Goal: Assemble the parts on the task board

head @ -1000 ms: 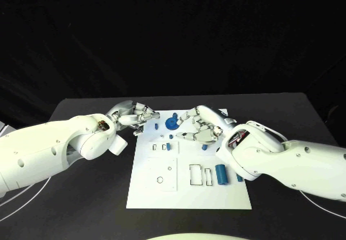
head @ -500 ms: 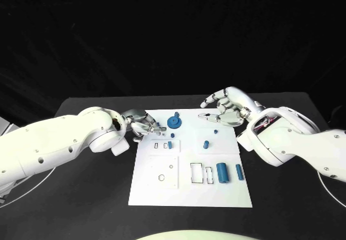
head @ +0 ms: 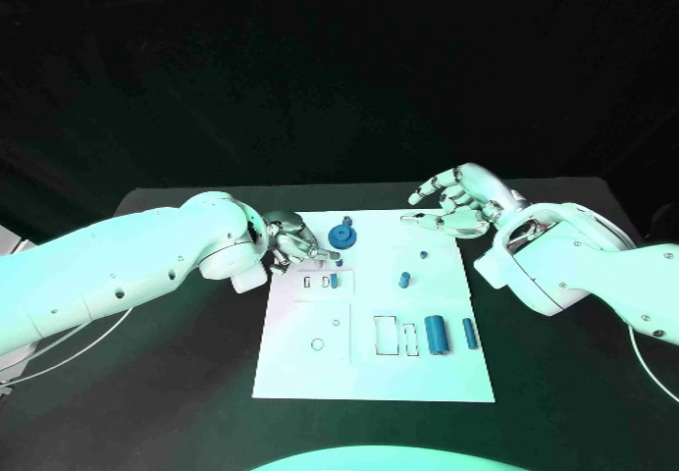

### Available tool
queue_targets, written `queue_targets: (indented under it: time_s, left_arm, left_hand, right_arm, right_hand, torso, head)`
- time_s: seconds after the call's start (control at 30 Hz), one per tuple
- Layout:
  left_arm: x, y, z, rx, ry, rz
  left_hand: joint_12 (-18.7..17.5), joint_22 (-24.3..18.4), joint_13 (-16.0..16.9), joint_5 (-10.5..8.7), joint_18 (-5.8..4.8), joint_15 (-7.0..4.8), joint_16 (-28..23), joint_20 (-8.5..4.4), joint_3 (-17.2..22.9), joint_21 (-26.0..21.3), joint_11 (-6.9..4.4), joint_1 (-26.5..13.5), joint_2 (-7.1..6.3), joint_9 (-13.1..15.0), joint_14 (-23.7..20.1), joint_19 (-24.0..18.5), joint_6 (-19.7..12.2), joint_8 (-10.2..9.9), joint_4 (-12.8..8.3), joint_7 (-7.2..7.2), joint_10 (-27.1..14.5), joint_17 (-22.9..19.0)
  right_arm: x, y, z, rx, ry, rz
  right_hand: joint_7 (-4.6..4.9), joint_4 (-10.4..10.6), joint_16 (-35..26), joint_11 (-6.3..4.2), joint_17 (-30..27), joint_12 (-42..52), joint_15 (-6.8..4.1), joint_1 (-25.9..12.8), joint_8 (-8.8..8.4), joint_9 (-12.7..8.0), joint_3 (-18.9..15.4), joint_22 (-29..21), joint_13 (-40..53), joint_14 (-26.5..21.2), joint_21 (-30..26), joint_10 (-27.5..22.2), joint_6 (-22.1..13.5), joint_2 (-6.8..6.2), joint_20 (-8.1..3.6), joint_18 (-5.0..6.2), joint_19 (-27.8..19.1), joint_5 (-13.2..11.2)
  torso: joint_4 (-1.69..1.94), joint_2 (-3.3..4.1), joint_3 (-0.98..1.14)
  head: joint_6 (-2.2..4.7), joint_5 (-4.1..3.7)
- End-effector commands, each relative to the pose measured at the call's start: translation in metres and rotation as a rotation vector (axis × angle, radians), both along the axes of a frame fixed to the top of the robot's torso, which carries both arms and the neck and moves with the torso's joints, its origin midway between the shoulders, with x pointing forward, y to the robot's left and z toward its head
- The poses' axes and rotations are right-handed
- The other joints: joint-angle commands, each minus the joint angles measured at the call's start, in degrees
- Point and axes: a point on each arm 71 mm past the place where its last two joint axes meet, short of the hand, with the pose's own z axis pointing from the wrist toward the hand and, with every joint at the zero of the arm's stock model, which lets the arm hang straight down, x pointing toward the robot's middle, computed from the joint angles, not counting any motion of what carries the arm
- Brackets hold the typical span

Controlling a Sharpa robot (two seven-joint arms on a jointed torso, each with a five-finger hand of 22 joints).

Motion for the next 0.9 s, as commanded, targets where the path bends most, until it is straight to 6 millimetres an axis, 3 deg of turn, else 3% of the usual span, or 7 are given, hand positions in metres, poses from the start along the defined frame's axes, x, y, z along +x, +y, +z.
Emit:
queue_targets:
  time_s: [0.03, 0.17, 0.5, 0.9]
  left_arm:
    - [-0.001, -0.004, -0.002, 0.065, 0.053, -0.034]
    - [-0.001, -0.007, -0.004, 0.081, 0.073, -0.045]
    - [0.001, -0.015, -0.007, 0.119, 0.101, -0.063]
    - [0.002, -0.023, -0.009, 0.133, 0.109, -0.084]
  left_hand:
    - [0.1, 0.1, -0.1, -0.19, -0.51, -0.5, 0.2, 0.11, -0.4, 0.4, -0.03, -0.7, -0.01, 0.1, 4.3, 0.5, -0.2, 0.3, 0.0, -0.13, 0.3, 9.6]
    - [-0.1, 0.3, -0.4, 0.0, -0.55, -0.54, 0.2, 0.07, -0.6, 0.5, -0.08, -0.7, 0.85, 0.4, 4.3, 0.6, -0.4, 0.5, 0.0, -0.17, 0.1, 9.6]
    - [-0.2, 0.5, -0.6, 0.04, -0.59, -0.54, 0.1, 0.06, -0.6, 0.6, -0.08, -0.7, 1.14, 0.5, 4.2, 0.7, -0.5, 0.6, 0.0, -0.17, -0.1, 9.4]
    - [-0.4, 0.5, -0.7, 0.09, -0.6, -0.55, 0.1, 0.06, -0.7, 0.6, -0.1, 0.0, 1.88, 1.0, 4.2, 0.6, -0.6, 1.0, -0.2, -0.22, -0.2, 9.3]
  right_arm:
    - [0.002, -0.002, -0.002, -0.015, 0.022, -0.018]
    - [0.003, -0.004, -0.002, -0.018, 0.023, -0.026]
    - [0.006, -0.006, -0.003, -0.022, 0.024, -0.036]
    - [0.007, -0.004, -0.004, -0.024, 0.026, -0.036]
  right_hand:
    - [0.03, 0.0, 0.2, -0.13, 14.9, -0.2, -0.34, -0.6, 0.24, 0.1, -0.4, 15.1, 8.9, 5.8, 0.3, -0.1, -0.4, -0.06, -0.26, -0.82, 6.0, -0.4]
    - [0.03, 0.1, 0.2, -0.13, 14.9, -0.2, -0.33, -0.6, 0.28, 0.1, -0.4, 15.1, 8.9, 5.8, 0.3, -0.1, -0.4, -0.03, -0.26, -0.82, 6.0, -0.5]
    - [0.02, 0.1, 0.2, -0.13, 14.9, -0.3, -0.33, -0.6, 0.31, 0.1, -0.4, 15.1, 8.9, 5.8, 0.3, -0.1, -0.4, 0.01, -0.26, -0.82, 6.0, -0.5]
    - [0.0, 0.1, 0.2, -0.15, 14.9, -0.2, -0.34, -0.7, 0.46, 0.1, -0.4, 15.1, 8.9, 5.8, 0.3, 0.0, -0.4, 0.2, -0.26, -0.82, 6.0, -0.3]
  torso:
    - [0.17, 0.0, -0.07]
    - [0.24, 0.07, -0.09]
    - [0.21, 0.11, -0.19]
    - [0.17, 0.12, -0.13]
  head:
    - [-0.17, -0.19]
    - [-0.3, -0.13]
    - [-0.46, -0.12]
    - [-0.53, -0.26]
